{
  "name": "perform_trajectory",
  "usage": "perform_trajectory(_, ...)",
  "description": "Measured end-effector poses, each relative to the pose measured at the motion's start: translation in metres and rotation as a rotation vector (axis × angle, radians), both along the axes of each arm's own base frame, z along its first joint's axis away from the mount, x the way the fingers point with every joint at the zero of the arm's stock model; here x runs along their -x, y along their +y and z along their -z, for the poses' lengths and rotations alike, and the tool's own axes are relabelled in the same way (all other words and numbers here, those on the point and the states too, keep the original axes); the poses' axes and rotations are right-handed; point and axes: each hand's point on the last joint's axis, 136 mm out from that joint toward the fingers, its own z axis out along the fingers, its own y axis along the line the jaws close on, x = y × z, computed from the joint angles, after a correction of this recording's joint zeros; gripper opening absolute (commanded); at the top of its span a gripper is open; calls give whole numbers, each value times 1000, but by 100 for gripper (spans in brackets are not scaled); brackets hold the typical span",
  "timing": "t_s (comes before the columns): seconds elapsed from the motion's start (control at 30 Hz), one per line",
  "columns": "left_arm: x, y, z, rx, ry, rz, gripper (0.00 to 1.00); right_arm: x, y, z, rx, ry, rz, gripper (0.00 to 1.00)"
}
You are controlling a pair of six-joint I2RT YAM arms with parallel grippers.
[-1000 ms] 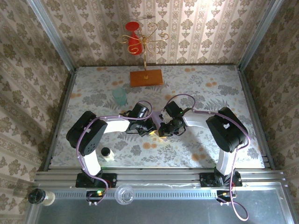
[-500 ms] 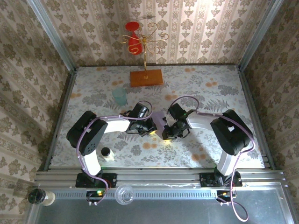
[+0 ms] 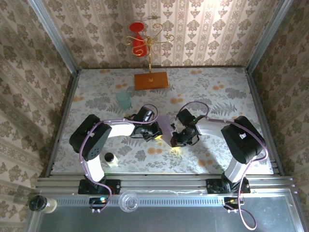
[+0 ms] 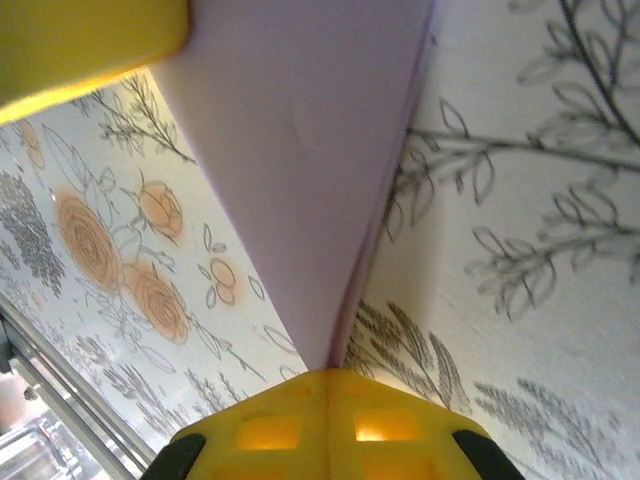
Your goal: Fold a paper plane with a square sheet of paper (pick it up from the middle)
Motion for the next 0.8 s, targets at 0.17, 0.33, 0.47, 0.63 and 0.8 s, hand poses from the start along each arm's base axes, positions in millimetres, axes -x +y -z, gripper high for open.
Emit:
perform_trajectory(0.17,0,0,0,-2,2,0,9,-3,0,-19,-27,-46,13,13)
perform_trajectory(0.33,0,0,-1,-2,2,0,9,-18,2,-30,-23,-85,77,33)
perform_trajectory(0.47,0,0,-1,-3,2,1,9,-31,0,-32,9,-129,107,40)
perform_trajectory(0.63,0,0,-1,-3,3,1,9,-53,7,-35,32,-177,101,33)
perform_trajectory(0.8,-1,-1,-1,-3,3,0,9,-53,15,-30,26,-174,58,9)
